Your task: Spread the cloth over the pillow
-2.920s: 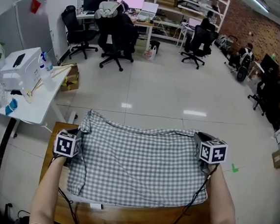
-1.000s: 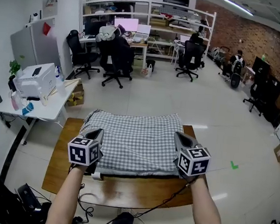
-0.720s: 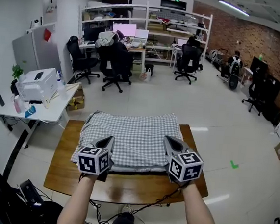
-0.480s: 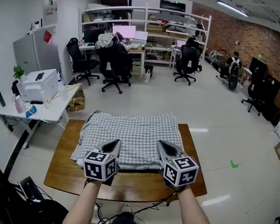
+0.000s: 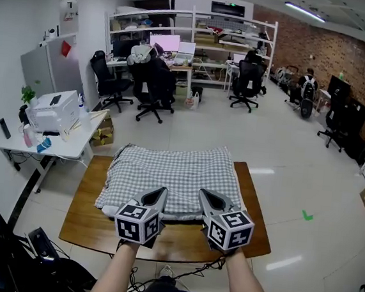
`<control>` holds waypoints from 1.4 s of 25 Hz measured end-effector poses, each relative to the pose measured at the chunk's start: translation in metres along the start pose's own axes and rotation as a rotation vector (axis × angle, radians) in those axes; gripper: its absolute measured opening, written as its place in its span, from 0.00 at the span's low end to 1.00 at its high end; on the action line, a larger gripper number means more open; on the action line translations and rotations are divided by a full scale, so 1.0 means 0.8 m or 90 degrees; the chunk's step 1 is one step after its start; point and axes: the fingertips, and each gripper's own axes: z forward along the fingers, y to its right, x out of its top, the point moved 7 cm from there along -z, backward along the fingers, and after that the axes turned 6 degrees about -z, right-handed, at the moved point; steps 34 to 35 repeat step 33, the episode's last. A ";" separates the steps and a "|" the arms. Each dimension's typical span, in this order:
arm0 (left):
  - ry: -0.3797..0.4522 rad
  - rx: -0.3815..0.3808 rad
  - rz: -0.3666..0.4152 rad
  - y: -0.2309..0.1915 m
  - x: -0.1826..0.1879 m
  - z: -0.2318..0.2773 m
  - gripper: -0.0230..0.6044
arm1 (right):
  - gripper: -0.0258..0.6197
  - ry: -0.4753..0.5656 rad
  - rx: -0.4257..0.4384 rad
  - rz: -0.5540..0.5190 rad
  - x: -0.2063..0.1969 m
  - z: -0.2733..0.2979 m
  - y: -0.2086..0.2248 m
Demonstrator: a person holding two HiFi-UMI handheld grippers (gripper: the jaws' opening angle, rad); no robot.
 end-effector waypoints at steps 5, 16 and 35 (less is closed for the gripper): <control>0.000 -0.001 0.006 0.003 0.005 0.002 0.04 | 0.06 0.005 0.002 -0.006 0.011 0.003 0.000; 0.012 -0.002 0.002 0.002 0.014 -0.007 0.04 | 0.06 0.000 0.012 -0.017 0.019 0.004 -0.010; 0.005 -0.017 0.006 0.008 0.015 -0.017 0.04 | 0.06 -0.004 0.002 -0.021 0.024 -0.005 -0.019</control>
